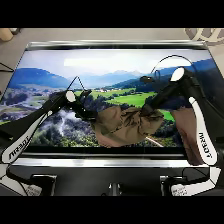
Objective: Fold the shirts.
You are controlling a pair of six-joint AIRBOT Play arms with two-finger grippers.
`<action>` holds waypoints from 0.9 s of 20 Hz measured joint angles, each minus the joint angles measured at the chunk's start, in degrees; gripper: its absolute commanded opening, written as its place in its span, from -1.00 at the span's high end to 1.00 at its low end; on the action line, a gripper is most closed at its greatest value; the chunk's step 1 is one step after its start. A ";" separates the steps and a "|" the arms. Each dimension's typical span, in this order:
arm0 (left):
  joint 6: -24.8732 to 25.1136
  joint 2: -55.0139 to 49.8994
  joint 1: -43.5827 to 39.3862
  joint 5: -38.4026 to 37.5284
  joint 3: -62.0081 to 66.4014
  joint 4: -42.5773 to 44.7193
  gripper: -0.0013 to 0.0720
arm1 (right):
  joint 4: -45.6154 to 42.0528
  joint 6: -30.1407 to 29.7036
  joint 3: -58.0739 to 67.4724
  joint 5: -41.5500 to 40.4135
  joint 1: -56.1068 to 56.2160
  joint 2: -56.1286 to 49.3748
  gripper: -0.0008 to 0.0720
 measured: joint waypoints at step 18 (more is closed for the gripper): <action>1.62 36.50 6.54 8.72 23.65 10.99 0.89 | -9.68 0.00 25.09 -15.15 -1.70 26.16 0.91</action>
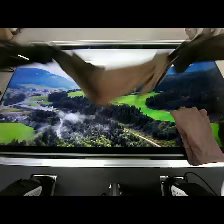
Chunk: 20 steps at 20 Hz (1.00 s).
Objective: Fold the shirts.
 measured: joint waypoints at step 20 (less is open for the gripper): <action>-12.17 -2.16 2.86 6.27 -22.64 19.43 0.89 | -0.92 10.64 -36.26 -6.40 -0.52 -3.48 0.91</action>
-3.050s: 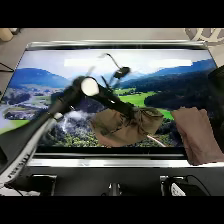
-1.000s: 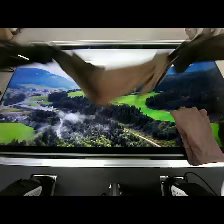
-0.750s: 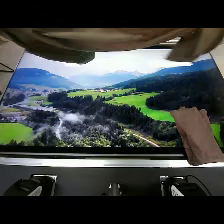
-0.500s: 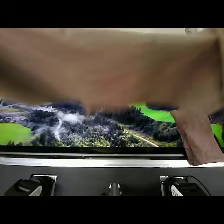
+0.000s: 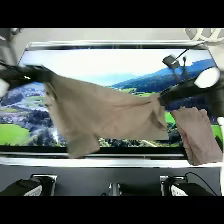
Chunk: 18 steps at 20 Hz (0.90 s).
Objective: Fold the shirts.
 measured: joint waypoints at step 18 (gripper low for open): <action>6.45 -17.18 19.67 -24.11 -6.64 -19.91 -0.68 | 11.98 -5.86 -2.86 12.24 -21.11 -9.66 -0.75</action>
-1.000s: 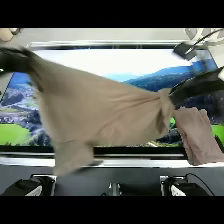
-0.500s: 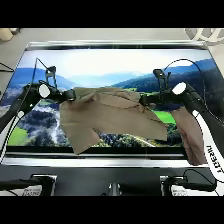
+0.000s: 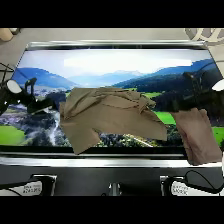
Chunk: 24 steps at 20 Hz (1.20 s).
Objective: Fold the shirts.
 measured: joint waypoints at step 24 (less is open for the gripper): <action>7.85 5.16 1.18 19.15 -20.74 -20.02 0.88 | -0.94 -1.95 -25.66 -4.09 -2.62 2.47 -0.87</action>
